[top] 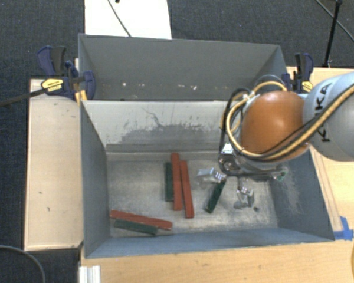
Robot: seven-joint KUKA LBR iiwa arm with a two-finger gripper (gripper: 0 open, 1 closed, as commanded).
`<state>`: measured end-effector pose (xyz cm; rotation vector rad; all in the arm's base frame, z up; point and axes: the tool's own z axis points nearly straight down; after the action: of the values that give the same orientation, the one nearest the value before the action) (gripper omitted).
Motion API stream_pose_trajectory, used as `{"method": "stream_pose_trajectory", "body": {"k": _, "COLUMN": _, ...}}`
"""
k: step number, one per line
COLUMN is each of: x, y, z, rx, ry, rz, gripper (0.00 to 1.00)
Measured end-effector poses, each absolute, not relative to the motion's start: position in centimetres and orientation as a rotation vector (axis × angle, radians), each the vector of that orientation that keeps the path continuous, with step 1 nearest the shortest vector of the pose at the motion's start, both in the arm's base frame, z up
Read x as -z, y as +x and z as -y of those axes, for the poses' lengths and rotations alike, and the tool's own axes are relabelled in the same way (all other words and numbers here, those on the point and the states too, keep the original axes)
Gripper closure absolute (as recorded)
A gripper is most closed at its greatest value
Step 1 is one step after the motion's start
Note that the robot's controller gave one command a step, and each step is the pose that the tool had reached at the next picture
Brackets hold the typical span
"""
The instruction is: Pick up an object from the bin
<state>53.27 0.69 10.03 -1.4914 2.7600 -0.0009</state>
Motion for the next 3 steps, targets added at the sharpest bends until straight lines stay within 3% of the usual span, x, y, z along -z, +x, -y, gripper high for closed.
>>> {"method": "stream_pose_trajectory", "body": {"k": 1, "x": -6.98, "y": 54.05, "z": -2.31, "rx": -0.002, "ry": -1.778, "rz": -2.588, "gripper": 0.00}}
{"method": "stream_pose_trajectory", "body": {"k": 2, "x": -7.02, "y": 54.08, "z": -2.37, "rx": -0.002, "ry": -1.771, "rz": -2.593, "gripper": 0.00}}
{"method": "stream_pose_trajectory", "body": {"k": 3, "x": -7.05, "y": 54.10, "z": -2.35, "rx": -0.002, "ry": -1.766, "rz": -2.596, "gripper": 1.00}}
